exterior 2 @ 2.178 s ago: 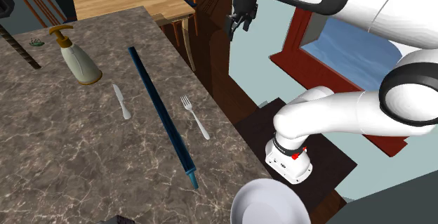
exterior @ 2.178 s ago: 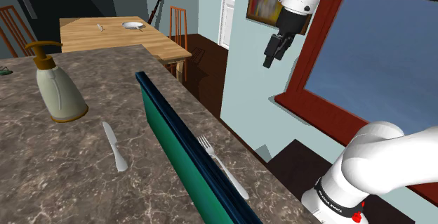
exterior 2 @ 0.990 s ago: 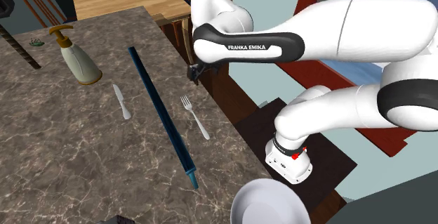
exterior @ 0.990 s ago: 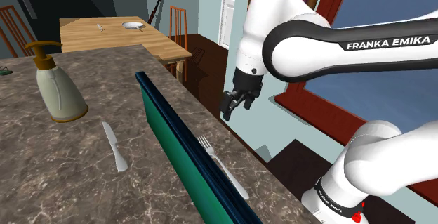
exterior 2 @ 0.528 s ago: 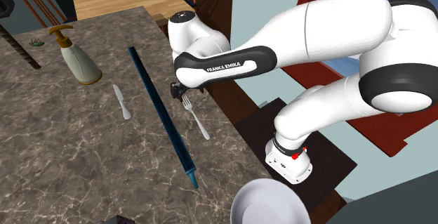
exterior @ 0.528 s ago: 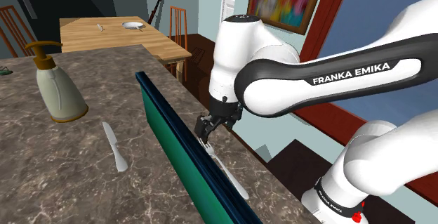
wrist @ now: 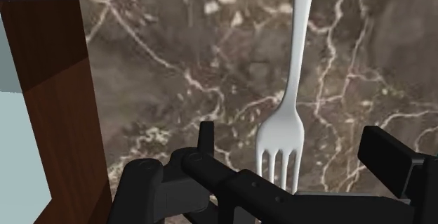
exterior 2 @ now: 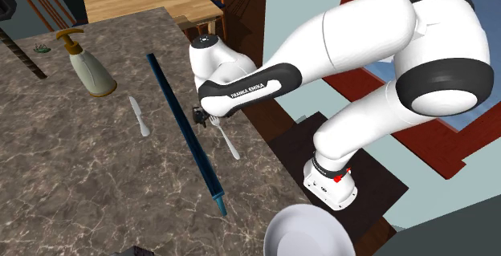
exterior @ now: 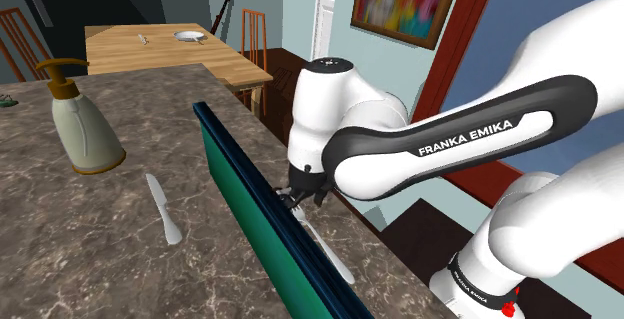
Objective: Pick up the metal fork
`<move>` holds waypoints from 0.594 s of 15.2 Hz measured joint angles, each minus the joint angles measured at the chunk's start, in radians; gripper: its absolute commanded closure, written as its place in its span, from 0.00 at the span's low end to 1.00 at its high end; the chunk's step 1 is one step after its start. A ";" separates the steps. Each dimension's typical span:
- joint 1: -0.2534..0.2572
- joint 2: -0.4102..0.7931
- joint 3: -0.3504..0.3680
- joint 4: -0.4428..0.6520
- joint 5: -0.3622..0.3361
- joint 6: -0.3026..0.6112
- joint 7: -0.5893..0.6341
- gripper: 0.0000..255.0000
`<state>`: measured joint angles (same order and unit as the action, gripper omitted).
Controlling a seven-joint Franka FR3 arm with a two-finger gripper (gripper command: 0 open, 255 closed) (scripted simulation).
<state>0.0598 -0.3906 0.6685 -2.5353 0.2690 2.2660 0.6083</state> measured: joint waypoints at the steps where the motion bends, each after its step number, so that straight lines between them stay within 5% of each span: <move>1: -0.002 0.008 0.004 -0.004 -0.002 0.011 0.002 0.00; 2: -0.002 0.010 0.006 -0.007 -0.002 0.017 0.003 0.00; 3: -0.002 0.011 0.007 -0.010 -0.002 0.021 0.003 1.00; 9: -0.003 0.004 0.002 -0.012 -0.003 0.020 0.003 1.00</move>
<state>0.0568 -0.3865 0.6709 -2.5468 0.2656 2.2861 0.6109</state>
